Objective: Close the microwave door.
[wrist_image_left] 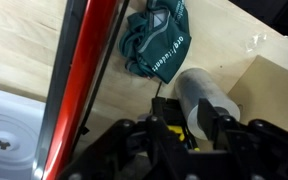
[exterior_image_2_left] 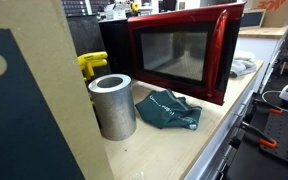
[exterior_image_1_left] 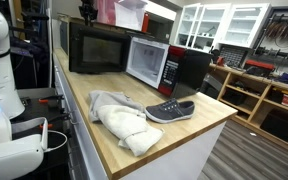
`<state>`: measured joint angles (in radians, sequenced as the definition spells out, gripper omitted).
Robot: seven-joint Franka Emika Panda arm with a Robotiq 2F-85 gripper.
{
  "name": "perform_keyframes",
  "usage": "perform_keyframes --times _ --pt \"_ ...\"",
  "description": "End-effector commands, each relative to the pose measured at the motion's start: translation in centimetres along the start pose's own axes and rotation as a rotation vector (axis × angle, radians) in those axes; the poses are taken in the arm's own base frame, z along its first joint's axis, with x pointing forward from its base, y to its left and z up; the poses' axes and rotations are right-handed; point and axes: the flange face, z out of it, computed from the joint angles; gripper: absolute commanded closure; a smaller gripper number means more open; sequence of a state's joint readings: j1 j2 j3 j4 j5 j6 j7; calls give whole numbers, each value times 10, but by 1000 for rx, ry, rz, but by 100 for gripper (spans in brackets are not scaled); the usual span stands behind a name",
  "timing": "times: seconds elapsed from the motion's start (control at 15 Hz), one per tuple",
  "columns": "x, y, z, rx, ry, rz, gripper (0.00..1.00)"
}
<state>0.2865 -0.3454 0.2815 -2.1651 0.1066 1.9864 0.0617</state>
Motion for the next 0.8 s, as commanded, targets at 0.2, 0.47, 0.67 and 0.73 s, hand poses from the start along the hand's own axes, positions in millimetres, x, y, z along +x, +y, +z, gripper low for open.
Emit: perform_keyframes --times 0.2,0.47,0.67,0.73 --pt "-36 4 41 -165 -156 -64 100" --pt "-55 10 65 -367 -176 -165 100" --pt "-66 19 69 -525 -182 -223 100" --pt "-69 24 72 -568 -178 -235 100"
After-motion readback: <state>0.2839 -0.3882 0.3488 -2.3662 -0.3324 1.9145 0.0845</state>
